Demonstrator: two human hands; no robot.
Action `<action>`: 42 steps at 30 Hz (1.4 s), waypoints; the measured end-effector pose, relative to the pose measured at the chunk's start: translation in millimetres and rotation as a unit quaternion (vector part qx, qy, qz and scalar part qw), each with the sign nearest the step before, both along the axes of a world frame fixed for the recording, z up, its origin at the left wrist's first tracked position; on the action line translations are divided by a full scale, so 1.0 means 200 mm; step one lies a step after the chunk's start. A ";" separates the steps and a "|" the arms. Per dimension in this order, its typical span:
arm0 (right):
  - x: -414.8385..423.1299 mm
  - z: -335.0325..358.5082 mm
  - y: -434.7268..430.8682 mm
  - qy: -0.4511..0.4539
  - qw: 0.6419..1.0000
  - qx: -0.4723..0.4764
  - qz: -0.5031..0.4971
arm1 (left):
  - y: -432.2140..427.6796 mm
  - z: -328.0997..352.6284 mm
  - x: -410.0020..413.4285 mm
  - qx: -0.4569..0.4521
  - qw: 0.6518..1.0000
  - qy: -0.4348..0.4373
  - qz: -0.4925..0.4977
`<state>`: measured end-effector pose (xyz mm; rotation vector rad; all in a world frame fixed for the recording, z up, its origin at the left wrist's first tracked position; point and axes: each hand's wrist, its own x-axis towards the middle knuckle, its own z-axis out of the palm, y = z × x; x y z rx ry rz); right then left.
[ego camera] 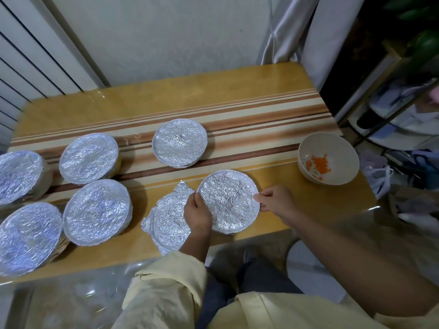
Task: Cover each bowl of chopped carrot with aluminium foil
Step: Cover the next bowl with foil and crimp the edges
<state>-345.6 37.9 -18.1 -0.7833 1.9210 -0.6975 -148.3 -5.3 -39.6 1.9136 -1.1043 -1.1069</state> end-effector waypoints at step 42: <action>-0.07 0.02 -0.11 0.094 0.993 -0.040 0.056 | 0.03 0.13 -0.06 0.114 0.987 0.089 0.074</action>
